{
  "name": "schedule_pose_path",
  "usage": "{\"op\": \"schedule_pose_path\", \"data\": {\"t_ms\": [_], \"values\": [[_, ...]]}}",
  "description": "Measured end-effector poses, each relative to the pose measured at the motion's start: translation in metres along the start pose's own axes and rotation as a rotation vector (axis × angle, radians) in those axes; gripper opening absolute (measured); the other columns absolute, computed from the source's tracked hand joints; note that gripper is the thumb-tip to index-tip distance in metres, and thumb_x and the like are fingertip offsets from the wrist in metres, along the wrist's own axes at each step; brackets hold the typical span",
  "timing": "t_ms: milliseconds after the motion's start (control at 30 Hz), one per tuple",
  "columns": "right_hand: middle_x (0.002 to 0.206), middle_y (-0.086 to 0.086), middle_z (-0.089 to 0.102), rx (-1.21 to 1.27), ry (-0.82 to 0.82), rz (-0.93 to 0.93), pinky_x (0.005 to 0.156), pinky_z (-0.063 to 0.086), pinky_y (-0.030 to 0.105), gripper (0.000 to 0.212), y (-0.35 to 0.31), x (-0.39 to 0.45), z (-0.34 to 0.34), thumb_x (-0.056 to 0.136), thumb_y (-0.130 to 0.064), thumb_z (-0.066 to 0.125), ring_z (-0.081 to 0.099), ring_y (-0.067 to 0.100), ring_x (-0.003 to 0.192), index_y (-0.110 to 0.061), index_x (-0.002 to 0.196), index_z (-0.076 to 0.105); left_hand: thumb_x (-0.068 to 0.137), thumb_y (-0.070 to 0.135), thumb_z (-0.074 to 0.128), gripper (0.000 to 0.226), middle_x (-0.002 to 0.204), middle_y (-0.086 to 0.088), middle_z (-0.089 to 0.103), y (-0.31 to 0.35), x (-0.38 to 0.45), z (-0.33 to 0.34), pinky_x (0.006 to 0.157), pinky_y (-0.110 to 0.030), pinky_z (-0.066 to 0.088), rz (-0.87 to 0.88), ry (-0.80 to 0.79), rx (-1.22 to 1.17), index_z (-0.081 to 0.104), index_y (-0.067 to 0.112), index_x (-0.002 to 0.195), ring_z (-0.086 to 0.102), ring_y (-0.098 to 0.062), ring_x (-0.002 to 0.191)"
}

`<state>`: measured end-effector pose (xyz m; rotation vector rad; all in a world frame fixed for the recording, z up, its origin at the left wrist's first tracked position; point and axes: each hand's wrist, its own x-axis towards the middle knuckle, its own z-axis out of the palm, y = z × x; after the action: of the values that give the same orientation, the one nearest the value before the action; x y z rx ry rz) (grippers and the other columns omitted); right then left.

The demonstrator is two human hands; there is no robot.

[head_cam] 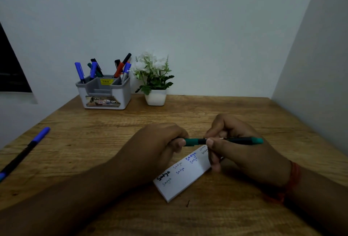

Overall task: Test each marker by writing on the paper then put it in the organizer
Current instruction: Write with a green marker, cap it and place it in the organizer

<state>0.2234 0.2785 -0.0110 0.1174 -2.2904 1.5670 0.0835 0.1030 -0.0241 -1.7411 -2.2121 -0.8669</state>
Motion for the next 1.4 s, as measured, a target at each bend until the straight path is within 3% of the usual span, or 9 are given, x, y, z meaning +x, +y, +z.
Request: {"op": "schedule_pose_path", "data": {"t_ms": [100, 233, 333, 467, 800, 967, 1133, 1233, 1400], "values": [[0.064, 0.014, 0.069, 0.033, 0.005, -0.023, 0.06, 0.06, 0.042, 0.011, 0.0, -0.001, 0.0, 0.088, -0.019, 0.063, 0.069, 0.028, 0.057, -0.009, 0.087, 0.059, 0.096, 0.035, 0.041, 0.014, 0.07, 0.025, 0.048, 0.003, -0.001, 0.001, 0.064, -0.021, 0.034, 0.036, 0.044, -0.011, 0.046, 0.044, 0.085, 0.05, 0.001, 0.072], [0.064, 0.014, 0.069, 0.042, -0.001, -0.052, 0.06, 0.058, 0.034, 0.009, 0.002, -0.002, 0.001, 0.093, -0.012, 0.063, 0.07, 0.028, 0.057, -0.006, 0.088, 0.058, 0.097, 0.034, 0.04, 0.018, 0.065, 0.027, 0.046, 0.001, -0.003, 0.003, 0.104, -0.027, 0.032, 0.078, 0.089, -0.008, 0.044, 0.045, 0.084, 0.05, 0.01, 0.069], [0.066, 0.016, 0.069, 0.033, 0.043, -0.05, 0.062, 0.059, 0.034, 0.014, -0.002, 0.0, 0.0, 0.09, -0.016, 0.062, 0.07, 0.029, 0.059, -0.003, 0.088, 0.059, 0.097, 0.036, 0.04, 0.021, 0.069, 0.025, 0.052, 0.001, 0.002, 0.002, 0.095, -0.012, 0.027, 0.055, 0.101, -0.02, 0.043, 0.049, 0.081, 0.052, 0.006, 0.077], [0.086, 0.017, 0.073, 0.013, 0.026, -0.005, 0.071, 0.06, 0.034, 0.021, -0.003, 0.002, -0.013, 0.087, -0.015, 0.06, 0.071, 0.031, 0.074, -0.004, 0.101, 0.071, 0.099, 0.039, 0.037, 0.015, 0.075, 0.026, 0.052, -0.009, 0.006, -0.001, 0.105, -0.026, 0.029, 0.056, 0.091, 0.053, 0.048, 0.045, 0.091, 0.051, 0.008, 0.079], [0.095, -0.014, 0.076, -0.402, -0.155, 0.144, 0.075, 0.056, 0.026, 0.032, -0.026, 0.011, 0.006, 0.08, -0.046, 0.058, 0.07, 0.004, 0.088, -0.058, 0.109, 0.068, 0.096, 0.027, 0.054, 0.014, 0.092, 0.012, 0.062, -0.022, 0.002, -0.032, 0.086, -0.026, 0.033, 0.055, 0.222, 0.106, 0.068, 0.025, 0.1, 0.052, -0.005, 0.09], [0.086, -0.01, 0.074, -0.57, -0.136, 0.02, 0.076, 0.059, 0.032, 0.014, -0.049, 0.065, 0.049, 0.097, -0.036, 0.057, 0.071, 0.004, 0.075, -0.03, 0.099, 0.069, 0.099, 0.027, 0.052, 0.022, 0.106, 0.01, 0.064, -0.029, -0.003, -0.057, 0.086, -0.031, 0.044, -0.025, 0.323, 0.115, 0.058, 0.03, 0.12, 0.055, -0.01, 0.098], [0.084, -0.001, 0.076, -0.553, 0.047, -0.037, 0.082, 0.06, 0.044, 0.012, -0.057, 0.162, 0.077, 0.099, -0.026, 0.059, 0.073, 0.013, 0.079, -0.017, 0.094, 0.064, 0.102, 0.046, 0.033, 0.03, 0.099, 0.008, 0.058, -0.079, -0.009, -0.095, 0.058, -0.029, 0.047, -0.469, 0.501, 0.069, 0.048, 0.026, 0.119, 0.059, -0.01, 0.075], [0.092, 0.008, 0.075, -0.322, 0.198, -0.032, 0.077, 0.063, 0.043, 0.01, -0.07, 0.222, 0.093, 0.096, -0.015, 0.064, 0.075, 0.023, 0.082, -0.01, 0.101, 0.056, 0.1, 0.039, 0.044, 0.021, 0.097, 0.001, 0.061, -0.11, -0.02, -0.093, 0.074, -0.038, 0.053, -0.625, 0.256, 0.271, 0.056, 0.022, 0.101, 0.058, -0.014, 0.081], [0.092, 0.013, 0.062, -0.22, 0.29, -0.121, 0.071, 0.064, 0.044, 0.041, -0.088, 0.301, 0.124, 0.092, -0.001, 0.066, 0.074, 0.031, 0.082, -0.013, 0.125, 0.045, 0.096, 0.047, 0.05, 0.04, 0.126, -0.003, 0.059, -0.11, -0.02, -0.079, 0.096, -0.043, 0.046, -0.565, -0.018, 0.358, 0.057, 0.021, 0.125, 0.056, -0.021, 0.11]]}}
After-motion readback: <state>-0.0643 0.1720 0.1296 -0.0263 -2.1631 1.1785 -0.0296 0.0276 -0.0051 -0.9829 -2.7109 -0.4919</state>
